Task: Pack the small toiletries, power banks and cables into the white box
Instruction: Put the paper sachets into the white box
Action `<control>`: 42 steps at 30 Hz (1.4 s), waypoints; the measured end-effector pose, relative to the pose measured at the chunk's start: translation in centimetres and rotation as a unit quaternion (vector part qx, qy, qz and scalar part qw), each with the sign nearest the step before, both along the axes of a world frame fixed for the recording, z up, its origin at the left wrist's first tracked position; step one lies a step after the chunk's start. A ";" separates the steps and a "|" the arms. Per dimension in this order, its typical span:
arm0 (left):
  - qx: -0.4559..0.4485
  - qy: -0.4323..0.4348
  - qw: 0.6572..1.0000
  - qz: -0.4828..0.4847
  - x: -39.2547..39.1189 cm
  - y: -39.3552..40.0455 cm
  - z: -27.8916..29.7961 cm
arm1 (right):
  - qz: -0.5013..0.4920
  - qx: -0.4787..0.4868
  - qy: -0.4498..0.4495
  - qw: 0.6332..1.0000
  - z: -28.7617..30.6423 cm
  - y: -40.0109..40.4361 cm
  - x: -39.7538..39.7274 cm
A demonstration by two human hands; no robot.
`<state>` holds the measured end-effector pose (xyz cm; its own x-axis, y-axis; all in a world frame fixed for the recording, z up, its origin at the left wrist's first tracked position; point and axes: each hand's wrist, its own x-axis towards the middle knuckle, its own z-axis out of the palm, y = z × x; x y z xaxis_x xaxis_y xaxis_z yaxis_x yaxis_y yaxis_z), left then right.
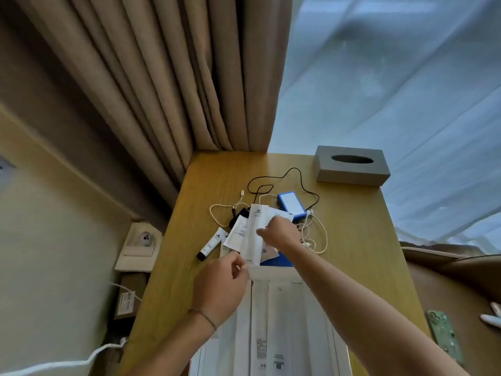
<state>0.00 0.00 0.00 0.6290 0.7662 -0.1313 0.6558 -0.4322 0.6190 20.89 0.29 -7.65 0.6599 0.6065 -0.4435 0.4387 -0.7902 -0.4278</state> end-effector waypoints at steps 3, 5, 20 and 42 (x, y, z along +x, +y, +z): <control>0.011 -0.004 1.000 0.023 -0.3 1.6 0.2 | -0.009 -0.039 -0.037 0.998 -0.5 0.9 -0.6; 0.008 -0.003 1.000 0.026 -0.5 2.4 0.3 | -0.016 -0.049 -0.040 0.998 -0.6 1.4 -1.3; -0.081 0.058 0.994 0.041 1.9 9.2 -4.6 | -0.201 0.195 0.210 0.937 1.6 0.5 0.6; -0.089 0.124 0.988 -0.008 7.1 13.7 -11.3 | -0.212 0.291 0.275 0.891 8.2 -11.9 -4.6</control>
